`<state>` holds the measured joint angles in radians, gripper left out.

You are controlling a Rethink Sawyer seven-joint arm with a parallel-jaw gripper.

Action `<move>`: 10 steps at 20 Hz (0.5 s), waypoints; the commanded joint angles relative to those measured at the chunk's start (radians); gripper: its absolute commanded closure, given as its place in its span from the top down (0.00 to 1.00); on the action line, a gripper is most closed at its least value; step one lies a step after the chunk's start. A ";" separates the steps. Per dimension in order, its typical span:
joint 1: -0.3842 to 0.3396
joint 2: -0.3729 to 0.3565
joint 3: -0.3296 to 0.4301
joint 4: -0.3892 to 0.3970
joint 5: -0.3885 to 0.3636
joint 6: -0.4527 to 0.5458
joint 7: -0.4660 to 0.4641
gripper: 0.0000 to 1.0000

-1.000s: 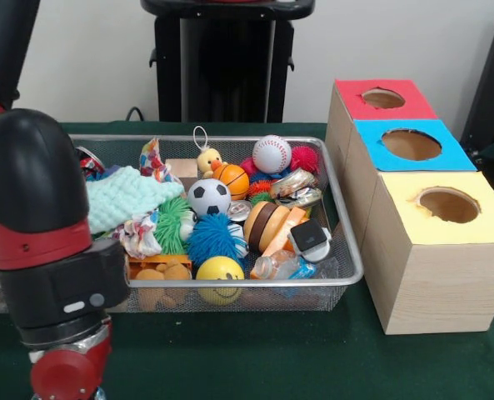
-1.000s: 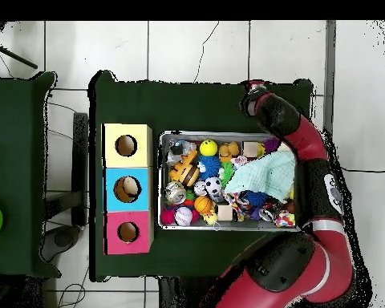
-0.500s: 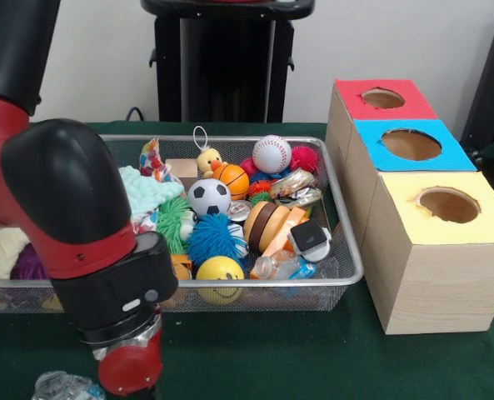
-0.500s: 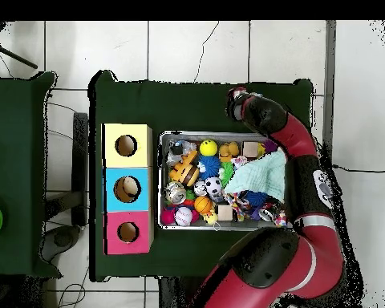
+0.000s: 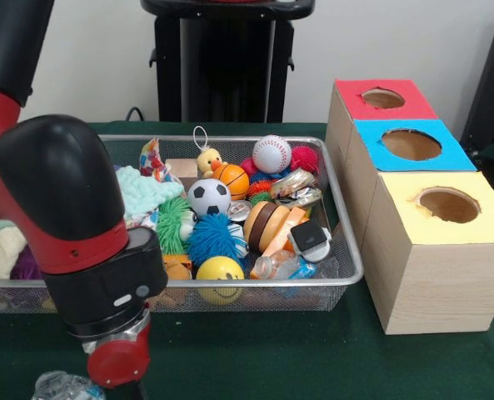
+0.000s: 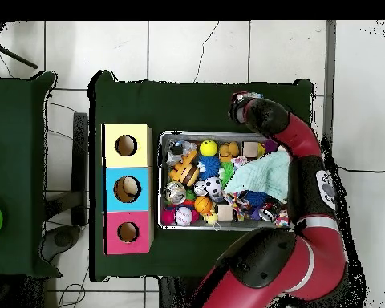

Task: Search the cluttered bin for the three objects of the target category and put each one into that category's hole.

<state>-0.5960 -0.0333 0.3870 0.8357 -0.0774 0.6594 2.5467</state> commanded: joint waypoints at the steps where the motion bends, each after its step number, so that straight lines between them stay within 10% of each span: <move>1: -0.002 -0.007 -0.090 -0.035 -0.103 0.013 -0.106 0.00; 10: 0.015 -0.030 -0.146 -0.010 -0.146 -0.045 -0.049 0.00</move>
<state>-0.5759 -0.0510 0.3274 0.8144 -0.1429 0.6588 2.5467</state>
